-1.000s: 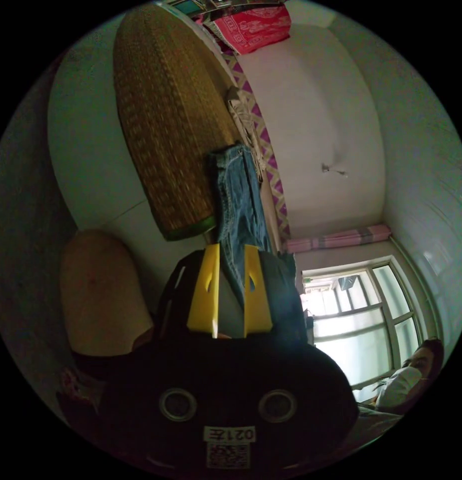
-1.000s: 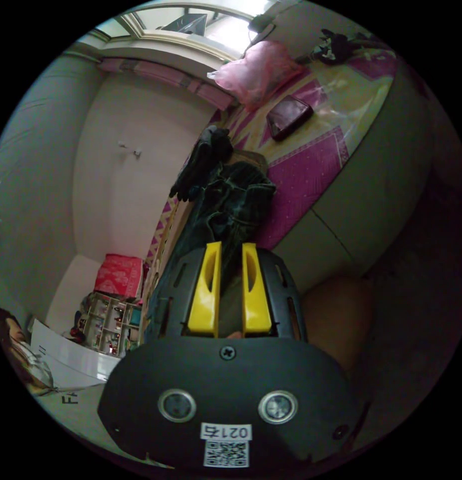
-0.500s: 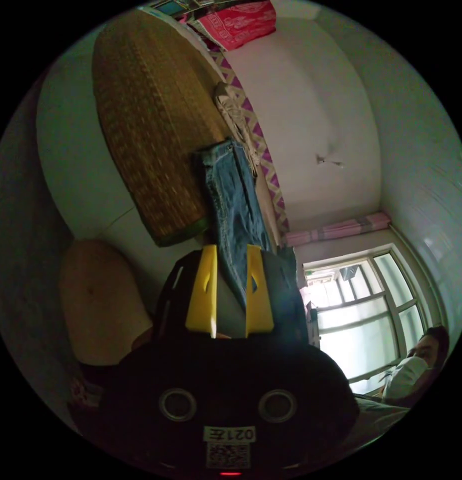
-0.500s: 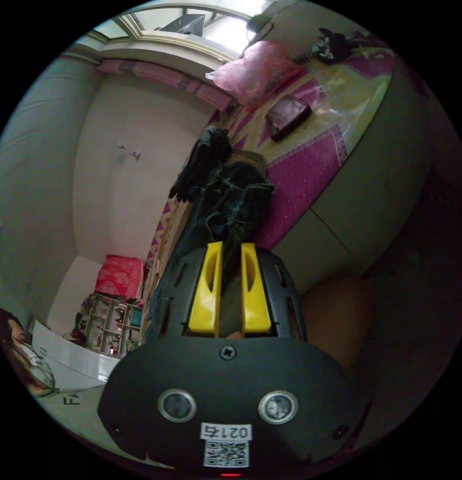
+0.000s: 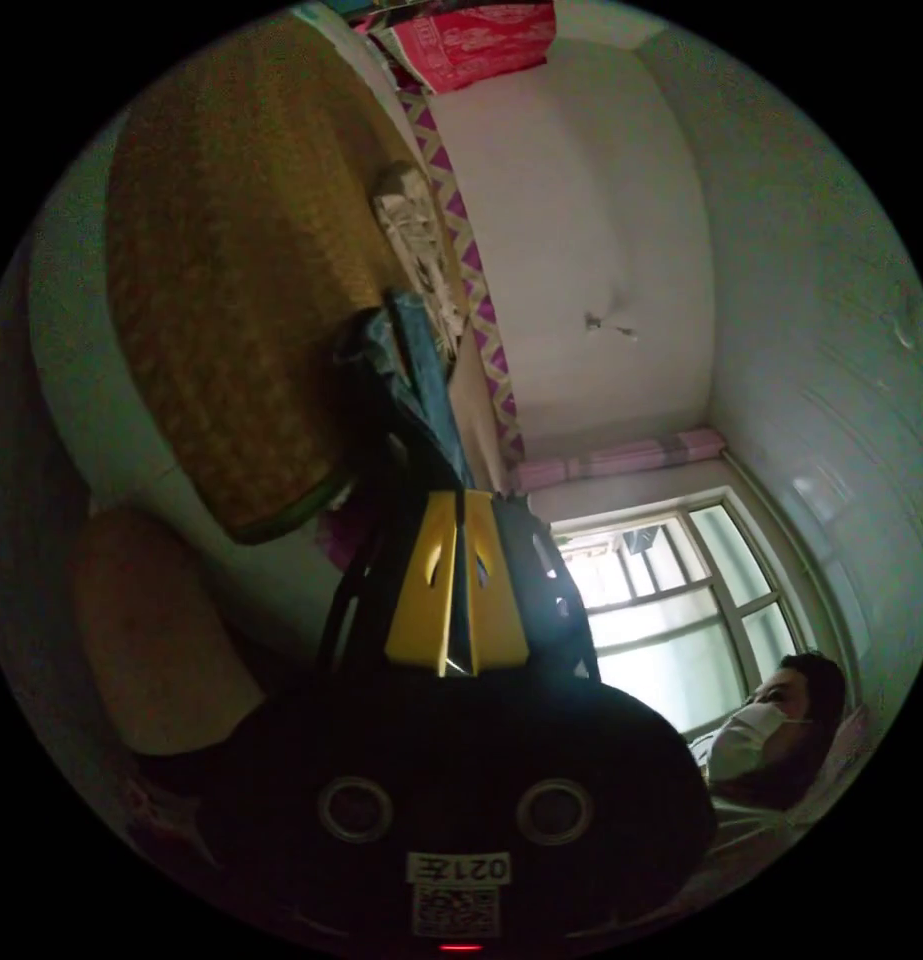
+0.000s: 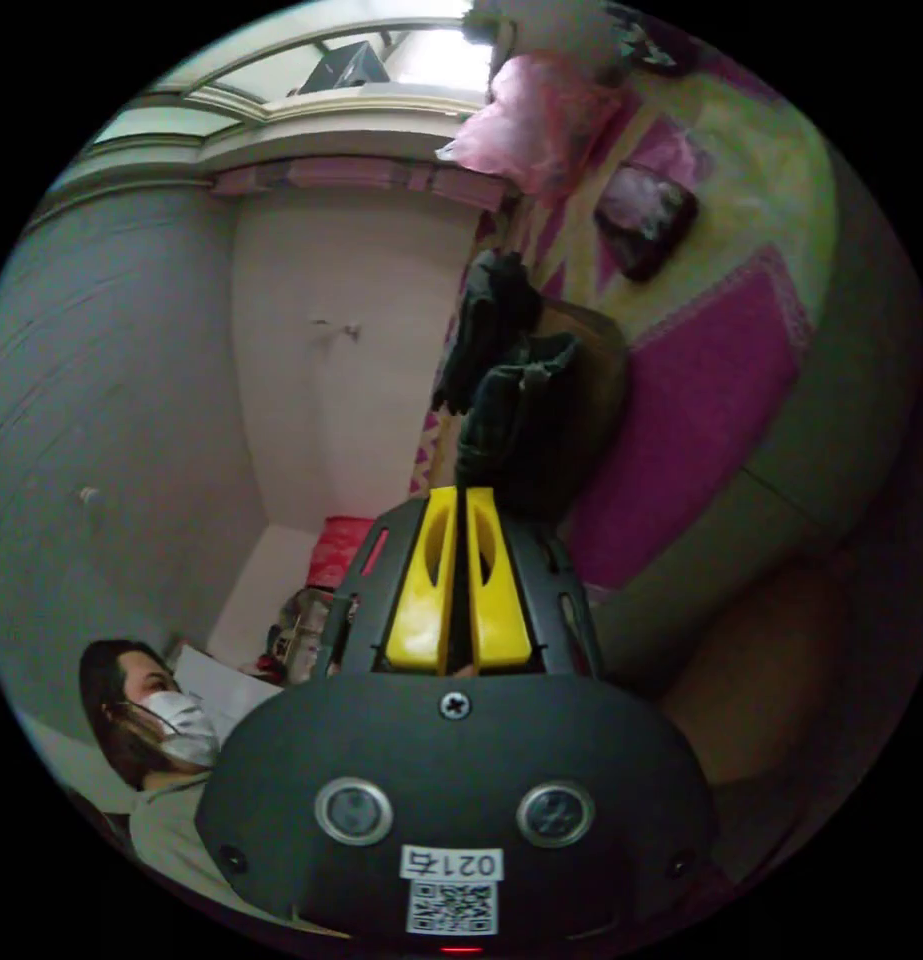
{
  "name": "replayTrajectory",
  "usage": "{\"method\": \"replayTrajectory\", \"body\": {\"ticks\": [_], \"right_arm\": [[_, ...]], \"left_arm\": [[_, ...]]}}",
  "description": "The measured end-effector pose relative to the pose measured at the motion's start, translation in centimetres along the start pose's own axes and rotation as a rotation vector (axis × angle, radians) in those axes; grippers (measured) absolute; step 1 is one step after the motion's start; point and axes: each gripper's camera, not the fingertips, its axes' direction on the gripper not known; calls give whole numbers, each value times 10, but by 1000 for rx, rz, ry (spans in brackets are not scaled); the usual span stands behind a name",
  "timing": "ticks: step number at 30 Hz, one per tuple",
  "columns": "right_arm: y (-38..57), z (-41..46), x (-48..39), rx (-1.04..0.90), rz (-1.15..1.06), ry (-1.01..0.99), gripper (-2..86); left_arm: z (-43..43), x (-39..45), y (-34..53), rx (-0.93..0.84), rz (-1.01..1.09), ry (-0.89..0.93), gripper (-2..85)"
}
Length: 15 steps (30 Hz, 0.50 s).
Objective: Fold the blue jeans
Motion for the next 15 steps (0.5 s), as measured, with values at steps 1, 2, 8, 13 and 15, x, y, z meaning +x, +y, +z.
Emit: {"method": "replayTrajectory", "body": {"ticks": [1, 2, 8, 13, 15], "right_arm": [[-7, 8, -10, -12, -20, -24, -3], [-17, 17, -22, -20, -46, -45, -3], [-83, 110, -44, -51, -84, -58, 1], [-125, 212, 19, -79, -2, 76, 11], [-126, 247, 53, -91, 47, 123, 22]], "left_arm": [[9, 13, -9, -18, 24, 7, -10], [21, 28, -23, -46, 44, 6, -10], [125, 99, -121, -208, 180, -153, -9], [246, 90, -186, -332, 143, -329, -9], [287, 73, -201, -371, 119, -385, -9]]}}
